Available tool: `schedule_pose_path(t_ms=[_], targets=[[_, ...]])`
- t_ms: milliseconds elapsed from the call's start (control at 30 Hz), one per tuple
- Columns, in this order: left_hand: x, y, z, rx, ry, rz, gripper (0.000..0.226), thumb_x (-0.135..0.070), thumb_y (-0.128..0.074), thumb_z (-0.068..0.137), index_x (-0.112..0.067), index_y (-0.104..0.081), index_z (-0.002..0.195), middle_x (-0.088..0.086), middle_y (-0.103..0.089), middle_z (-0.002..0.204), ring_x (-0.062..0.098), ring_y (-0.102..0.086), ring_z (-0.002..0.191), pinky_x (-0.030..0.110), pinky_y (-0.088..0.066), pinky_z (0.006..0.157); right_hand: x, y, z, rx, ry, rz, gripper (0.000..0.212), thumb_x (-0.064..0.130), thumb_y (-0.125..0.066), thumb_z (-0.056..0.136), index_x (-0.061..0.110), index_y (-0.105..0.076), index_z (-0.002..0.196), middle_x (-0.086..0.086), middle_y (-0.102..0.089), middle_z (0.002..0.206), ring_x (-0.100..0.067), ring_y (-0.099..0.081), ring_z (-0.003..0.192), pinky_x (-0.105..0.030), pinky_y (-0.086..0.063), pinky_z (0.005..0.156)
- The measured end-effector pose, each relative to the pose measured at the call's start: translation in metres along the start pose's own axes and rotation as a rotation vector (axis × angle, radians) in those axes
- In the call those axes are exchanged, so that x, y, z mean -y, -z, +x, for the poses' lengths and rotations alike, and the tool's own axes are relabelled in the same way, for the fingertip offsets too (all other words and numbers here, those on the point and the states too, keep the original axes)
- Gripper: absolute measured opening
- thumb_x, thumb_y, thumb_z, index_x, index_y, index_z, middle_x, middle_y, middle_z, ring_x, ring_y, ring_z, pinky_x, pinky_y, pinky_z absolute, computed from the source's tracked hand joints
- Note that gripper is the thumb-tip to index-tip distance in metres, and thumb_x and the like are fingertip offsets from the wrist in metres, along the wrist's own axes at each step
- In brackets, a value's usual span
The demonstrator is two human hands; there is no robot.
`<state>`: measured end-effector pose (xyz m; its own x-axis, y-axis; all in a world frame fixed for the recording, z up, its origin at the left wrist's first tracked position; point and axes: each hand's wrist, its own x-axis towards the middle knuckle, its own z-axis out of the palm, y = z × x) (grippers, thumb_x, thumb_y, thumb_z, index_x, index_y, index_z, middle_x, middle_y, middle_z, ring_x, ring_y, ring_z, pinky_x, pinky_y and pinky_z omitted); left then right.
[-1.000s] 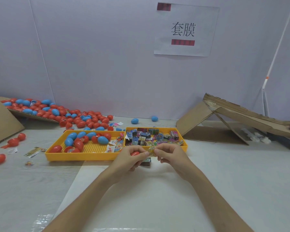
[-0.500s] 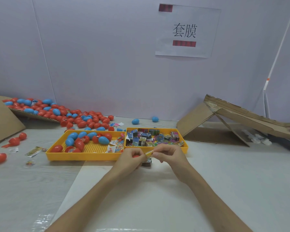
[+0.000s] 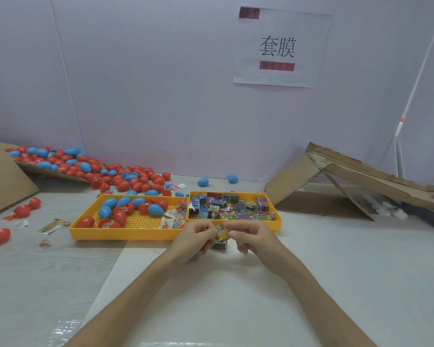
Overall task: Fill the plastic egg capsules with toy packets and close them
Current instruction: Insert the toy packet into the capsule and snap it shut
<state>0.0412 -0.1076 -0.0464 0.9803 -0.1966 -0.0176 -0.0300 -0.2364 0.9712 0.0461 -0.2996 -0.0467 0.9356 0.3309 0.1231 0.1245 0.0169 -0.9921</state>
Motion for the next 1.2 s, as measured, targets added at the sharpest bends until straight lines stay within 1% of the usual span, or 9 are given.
schedule_pose_path(t_ms=[167,233,300,433,500,567,767,1000,1200], targets=[[-0.002,0.001,0.0,0.0,-0.009,-0.072,0.028,-0.023,-0.058,0.101,-0.018,-0.061,0.073,0.002,-0.05,0.064,0.01,-0.039,0.049,0.02,-0.025,0.042,0.003,0.0,0.001,-0.054,-0.024,0.046,0.03,-0.004,-0.063,0.09,0.019,-0.081,0.099,-0.003,-0.061,0.065,-0.015,-0.048,0.052,-0.021,-0.041,0.049],[-0.005,0.002,-0.002,-0.003,-0.011,-0.186,0.022,-0.031,-0.061,0.097,-0.019,-0.065,0.079,0.001,-0.05,0.069,0.01,-0.039,0.052,0.021,-0.024,0.044,0.005,0.002,0.002,-0.101,-0.029,0.082,0.028,-0.004,-0.062,0.09,0.015,-0.079,0.102,-0.003,-0.058,0.06,-0.015,-0.046,0.049,-0.022,-0.039,0.05],[-0.008,0.003,-0.002,0.015,-0.003,-0.33,0.023,-0.03,-0.051,0.096,-0.018,-0.069,0.092,0.002,-0.052,0.076,0.012,-0.041,0.059,0.023,-0.027,0.048,0.006,0.004,0.003,-0.133,-0.033,0.107,0.027,-0.004,-0.06,0.09,0.013,-0.077,0.103,-0.002,-0.053,0.055,-0.014,-0.045,0.046,-0.026,-0.038,0.055],[-0.009,0.005,-0.002,0.07,-0.038,-0.502,0.039,-0.01,-0.032,0.104,-0.011,-0.067,0.122,0.014,-0.066,0.107,0.023,-0.063,0.086,0.033,-0.049,0.072,0.007,0.007,0.003,-0.145,-0.033,0.124,0.028,-0.004,-0.058,0.091,0.01,-0.075,0.109,0.001,-0.059,0.056,-0.014,-0.047,0.048,-0.022,-0.041,0.052],[-0.008,0.006,-0.001,0.082,-0.068,-0.543,0.033,-0.01,-0.041,0.106,-0.01,-0.064,0.129,0.015,-0.07,0.121,0.028,-0.07,0.106,0.037,-0.056,0.088,0.007,0.008,0.004,-0.143,-0.032,0.141,0.029,-0.003,-0.059,0.091,0.014,-0.078,0.103,-0.002,-0.058,0.057,-0.015,-0.048,0.049,-0.022,-0.043,0.052],[-0.007,0.007,0.0,0.076,-0.101,-0.61,0.028,-0.011,-0.052,0.104,-0.008,-0.064,0.13,0.018,-0.069,0.125,0.031,-0.069,0.115,0.035,-0.059,0.088,0.007,0.008,0.004,-0.141,-0.029,0.159,0.03,-0.004,-0.06,0.09,0.016,-0.081,0.097,-0.002,-0.059,0.058,-0.016,-0.048,0.049,-0.022,-0.044,0.053],[-0.006,0.008,0.0,0.031,-0.108,-0.639,0.03,-0.018,-0.062,0.097,-0.011,-0.067,0.126,0.017,-0.071,0.122,0.03,-0.071,0.11,0.029,-0.06,0.082,0.008,0.01,0.004,-0.14,-0.013,0.204,0.03,-0.002,-0.061,0.089,0.019,-0.082,0.095,0.0,-0.062,0.064,-0.016,-0.052,0.052,-0.022,-0.047,0.057],[-0.004,0.009,0.001,0.024,-0.093,-0.588,0.045,-0.016,-0.074,0.086,-0.018,-0.064,0.13,0.011,-0.07,0.12,0.028,-0.072,0.108,0.034,-0.059,0.085,0.009,0.01,0.004,-0.154,-0.006,0.237,0.028,-0.002,-0.061,0.089,0.015,-0.081,0.097,-0.008,-0.062,0.079,-0.019,-0.052,0.055,-0.025,-0.047,0.058],[-0.004,0.007,0.0,0.02,-0.073,-0.495,0.032,-0.033,-0.075,0.081,-0.015,-0.072,0.108,0.007,-0.072,0.106,0.02,-0.066,0.092,0.031,-0.048,0.075,0.009,0.01,0.004,-0.141,-0.014,0.219,0.027,0.0,-0.061,0.09,0.016,-0.081,0.099,-0.008,-0.058,0.071,-0.018,-0.052,0.057,-0.024,-0.047,0.059]])
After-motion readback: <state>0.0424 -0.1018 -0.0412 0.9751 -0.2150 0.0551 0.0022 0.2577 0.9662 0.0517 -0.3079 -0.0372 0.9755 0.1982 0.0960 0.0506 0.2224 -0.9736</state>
